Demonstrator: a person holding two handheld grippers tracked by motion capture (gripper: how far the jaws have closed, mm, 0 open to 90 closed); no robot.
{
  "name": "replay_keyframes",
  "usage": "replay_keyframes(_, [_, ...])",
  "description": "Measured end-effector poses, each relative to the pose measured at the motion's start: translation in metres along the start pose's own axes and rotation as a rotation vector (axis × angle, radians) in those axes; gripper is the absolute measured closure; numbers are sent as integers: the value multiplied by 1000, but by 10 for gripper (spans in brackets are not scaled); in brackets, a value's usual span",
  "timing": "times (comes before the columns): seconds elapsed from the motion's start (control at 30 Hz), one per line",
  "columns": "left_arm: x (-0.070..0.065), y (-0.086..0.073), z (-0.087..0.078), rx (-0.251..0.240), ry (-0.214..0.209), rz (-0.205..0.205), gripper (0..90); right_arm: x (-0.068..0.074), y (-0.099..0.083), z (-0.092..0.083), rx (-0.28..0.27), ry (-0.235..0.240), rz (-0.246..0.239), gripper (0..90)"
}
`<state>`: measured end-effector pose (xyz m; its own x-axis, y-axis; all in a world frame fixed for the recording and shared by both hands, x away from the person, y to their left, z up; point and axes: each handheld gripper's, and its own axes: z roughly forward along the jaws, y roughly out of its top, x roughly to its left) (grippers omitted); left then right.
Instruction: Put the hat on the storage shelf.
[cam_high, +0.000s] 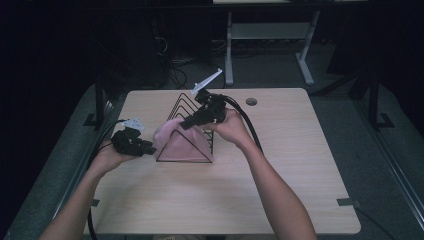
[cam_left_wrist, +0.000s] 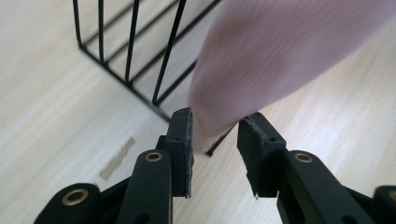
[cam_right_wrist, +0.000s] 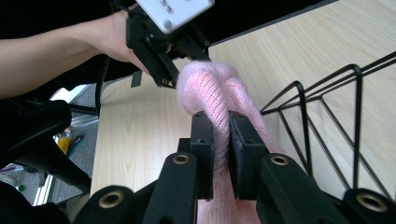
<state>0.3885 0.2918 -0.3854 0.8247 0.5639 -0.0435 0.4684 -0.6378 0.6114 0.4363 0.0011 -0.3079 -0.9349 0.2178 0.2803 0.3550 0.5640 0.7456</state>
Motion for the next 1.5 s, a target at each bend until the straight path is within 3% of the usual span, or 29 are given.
replay_keyframes(0.1, [-2,3,-1,0,-2,14,677,0,-1,1,-6,3,2,808])
replay_keyframes(0.17, [-4,6,0,-10,-1,25,767,0,-4,1,-8,4,19,803])
replay_keyframes(0.23, [-5,7,0,-7,28,55,863,-1,-6,1,-6,1,19,798])
replay_keyframes(0.4, [-7,7,-1,-5,65,72,885,-2,-9,0,-10,0,16,779])
replay_keyframes(0.5, [-4,4,-6,-15,70,50,885,-2,-10,0,-14,2,11,767])
replay_keyframes(0.67, [-7,6,-8,-7,75,59,882,-4,-14,-1,-29,4,15,739])
replay_keyframes(0.77, [-8,7,-7,-2,79,43,850,-3,-16,-3,-37,-3,19,642])
replay_keyframes(0.83, [-9,7,-6,8,92,35,717,-1,-19,-7,-53,-17,41,516])
replay_keyframes(0.9, [-10,7,-7,8,88,44,700,0,-21,-8,-62,-19,58,491])
replay_keyframes(1.0, [-12,7,-9,3,87,34,669,4,-26,-17,-66,-55,40,418])
replay_keyframes(1.5, [-8,-5,-11,1,49,-56,507,-6,-55,-47,-97,-147,110,325])
